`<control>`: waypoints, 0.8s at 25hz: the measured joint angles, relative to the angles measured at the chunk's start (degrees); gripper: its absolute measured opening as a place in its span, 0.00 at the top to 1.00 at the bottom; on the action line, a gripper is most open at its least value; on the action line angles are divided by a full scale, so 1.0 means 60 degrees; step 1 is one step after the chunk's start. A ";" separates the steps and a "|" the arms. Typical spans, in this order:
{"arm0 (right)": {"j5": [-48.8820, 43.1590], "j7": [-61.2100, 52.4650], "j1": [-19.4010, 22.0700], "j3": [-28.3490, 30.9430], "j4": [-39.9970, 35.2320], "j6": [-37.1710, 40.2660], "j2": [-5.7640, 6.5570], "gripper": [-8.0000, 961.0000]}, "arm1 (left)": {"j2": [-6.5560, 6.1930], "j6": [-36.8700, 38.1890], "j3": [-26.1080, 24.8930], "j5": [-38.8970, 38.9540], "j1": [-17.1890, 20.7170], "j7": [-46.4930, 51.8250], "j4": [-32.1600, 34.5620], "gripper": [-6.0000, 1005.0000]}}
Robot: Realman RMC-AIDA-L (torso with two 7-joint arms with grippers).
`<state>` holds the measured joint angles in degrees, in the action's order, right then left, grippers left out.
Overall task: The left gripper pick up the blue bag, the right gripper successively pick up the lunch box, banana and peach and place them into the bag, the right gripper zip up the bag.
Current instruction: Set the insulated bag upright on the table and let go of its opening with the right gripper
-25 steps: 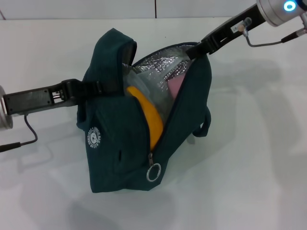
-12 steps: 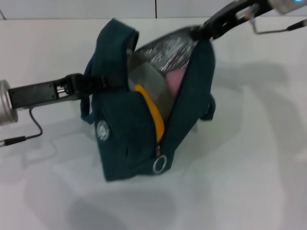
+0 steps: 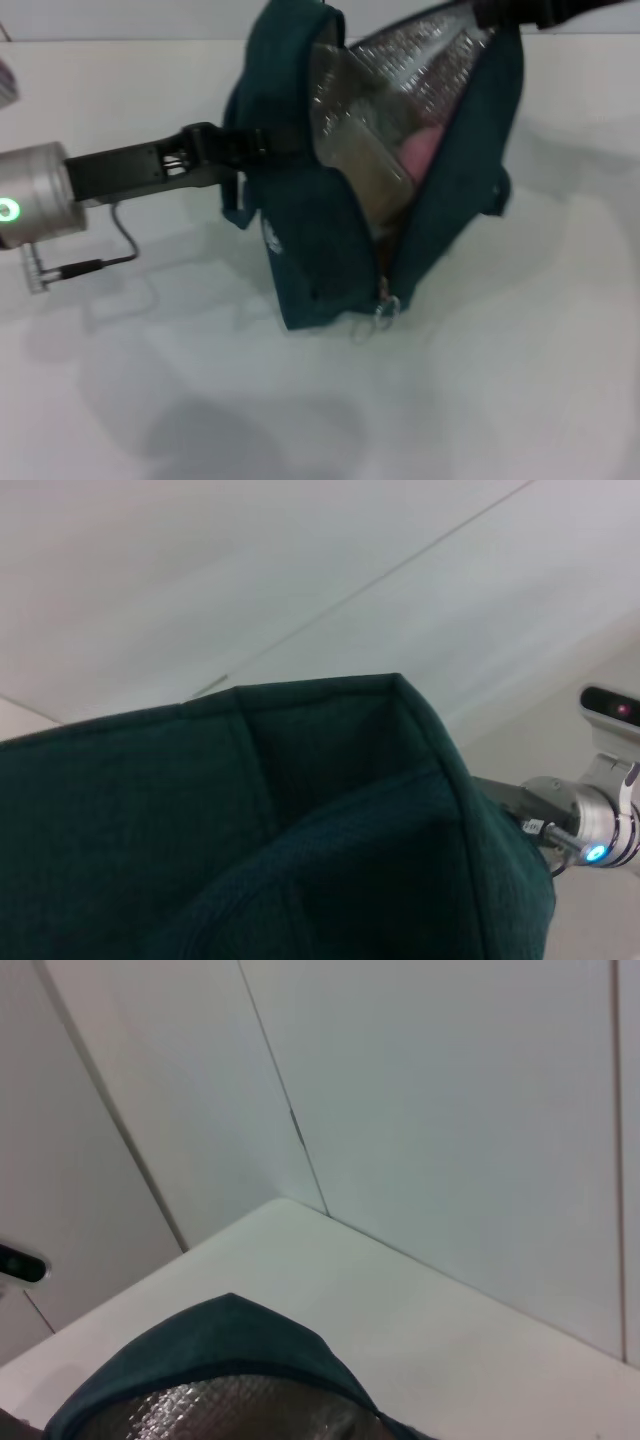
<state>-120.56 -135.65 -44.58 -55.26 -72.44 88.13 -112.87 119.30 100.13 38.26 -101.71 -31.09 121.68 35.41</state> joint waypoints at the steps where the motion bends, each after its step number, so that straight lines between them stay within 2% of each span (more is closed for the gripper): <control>1: 0.0001 0.0041 0.0137 -0.0006 -0.0046 0.0030 -0.0010 0.95 | 0.0004 -0.0022 0.0004 -0.0005 -0.0087 -0.0062 -0.0185 0.94; 5: 0.0042 0.0230 0.0590 0.0008 -0.0169 0.0099 -0.0044 0.95 | 0.0048 -0.0058 0.0090 -0.0015 -0.0425 -0.0273 -0.0848 0.94; 10: 0.0255 0.0389 0.1044 0.0027 -0.0322 0.0228 0.0009 0.94 | 0.0088 -0.0342 0.0625 0.0083 -0.0894 -0.0334 -0.1548 0.94; 14: 0.0372 0.0510 0.1171 0.0039 -0.0407 0.0356 0.0039 0.94 | 0.0133 -0.0453 0.1025 0.0154 -0.1057 -0.0378 -0.1827 0.94; 20: 0.0323 0.0761 0.1072 0.0042 0.0108 0.0311 0.0061 0.93 | 0.0116 -0.1190 0.1110 0.0171 -0.0955 -0.0406 -0.1934 0.94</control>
<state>-118.62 -131.08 -38.15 -55.01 -71.79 90.00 -112.50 119.99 92.99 44.92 -100.69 -36.82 119.25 23.81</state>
